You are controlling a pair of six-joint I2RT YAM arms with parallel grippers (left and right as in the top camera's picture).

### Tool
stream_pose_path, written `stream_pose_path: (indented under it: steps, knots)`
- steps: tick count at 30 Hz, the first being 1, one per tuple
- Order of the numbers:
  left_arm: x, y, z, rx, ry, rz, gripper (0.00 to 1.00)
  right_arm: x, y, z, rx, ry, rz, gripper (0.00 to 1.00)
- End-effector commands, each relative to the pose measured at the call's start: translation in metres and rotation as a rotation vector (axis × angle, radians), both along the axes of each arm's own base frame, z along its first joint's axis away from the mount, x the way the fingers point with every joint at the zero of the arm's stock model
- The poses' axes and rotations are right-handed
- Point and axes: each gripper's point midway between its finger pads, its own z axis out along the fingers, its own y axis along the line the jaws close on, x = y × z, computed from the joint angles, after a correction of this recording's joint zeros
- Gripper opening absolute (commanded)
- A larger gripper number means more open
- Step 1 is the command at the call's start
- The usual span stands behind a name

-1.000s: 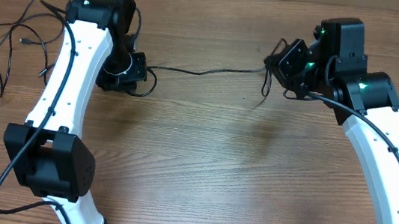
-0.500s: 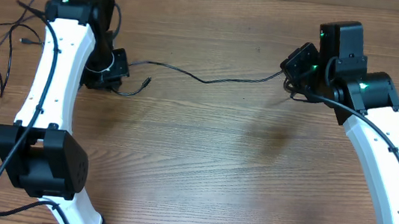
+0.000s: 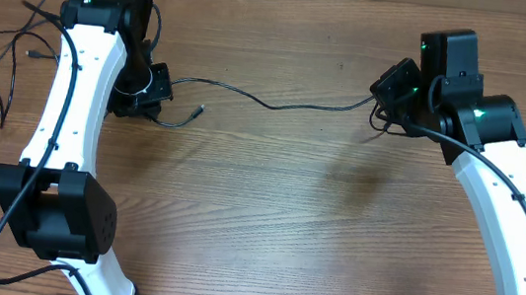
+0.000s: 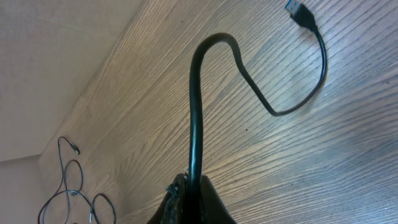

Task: Untangle cables

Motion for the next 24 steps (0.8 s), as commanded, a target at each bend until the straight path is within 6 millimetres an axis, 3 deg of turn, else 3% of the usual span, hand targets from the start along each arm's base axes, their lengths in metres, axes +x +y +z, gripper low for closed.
stream_pose_path:
  steps: [1,13,22,23,24]
  knots:
    - [0.001,0.002,0.000,0.004,-0.003,0.017,0.07,-0.001,0.003,0.005,-0.021,-0.022,0.007,0.04]
    - [-0.003,0.000,0.000,-0.008,0.011,0.004,0.04,-0.007,0.023,0.004,-0.021,-0.020,0.060,0.04]
    - [-0.009,0.015,0.001,-0.003,0.037,0.045,0.04,-0.012,0.047,-0.009,-0.031,0.013,0.120,0.04]
    - [-0.009,0.017,0.001,-0.001,0.036,0.042,0.06,-0.011,0.049,-0.012,-0.033,0.020,0.124,0.04]
    - [-0.009,0.020,0.001,0.003,0.036,0.035,0.24,-0.011,0.050,-0.015,-0.036,0.028,0.128,0.04]
